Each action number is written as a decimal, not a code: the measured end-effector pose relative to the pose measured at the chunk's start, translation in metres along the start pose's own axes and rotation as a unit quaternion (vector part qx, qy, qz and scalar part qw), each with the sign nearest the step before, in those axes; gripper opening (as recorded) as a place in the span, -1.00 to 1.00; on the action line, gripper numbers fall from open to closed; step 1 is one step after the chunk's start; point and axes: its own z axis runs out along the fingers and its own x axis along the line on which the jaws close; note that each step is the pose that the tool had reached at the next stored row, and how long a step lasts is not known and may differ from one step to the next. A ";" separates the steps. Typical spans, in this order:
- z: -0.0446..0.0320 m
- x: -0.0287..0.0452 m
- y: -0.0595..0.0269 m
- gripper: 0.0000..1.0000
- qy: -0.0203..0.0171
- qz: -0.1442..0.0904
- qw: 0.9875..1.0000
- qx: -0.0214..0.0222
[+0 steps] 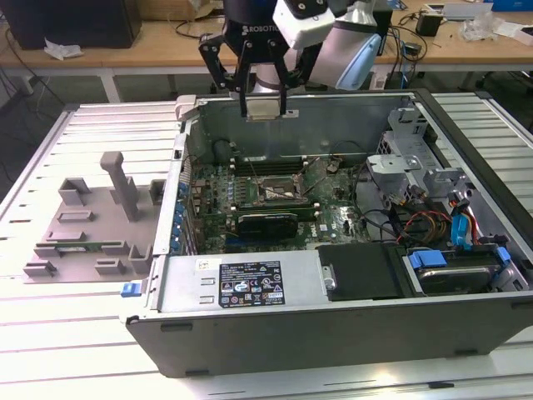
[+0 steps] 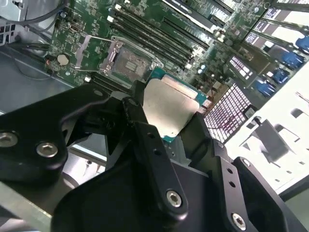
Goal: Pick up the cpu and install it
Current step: 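Pick up the cpu and move it towards the insertion slot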
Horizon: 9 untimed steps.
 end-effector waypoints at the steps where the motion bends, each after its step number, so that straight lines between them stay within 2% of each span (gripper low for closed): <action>1: 0.0018 -0.0016 -0.0001 0.09 0.001 0.000 1.000 0.000; 5: 0.0126 -0.0100 -0.0005 0.09 0.003 0.000 1.000 0.000; 9: 0.0193 -0.0154 -0.0008 0.09 0.006 0.000 1.000 0.001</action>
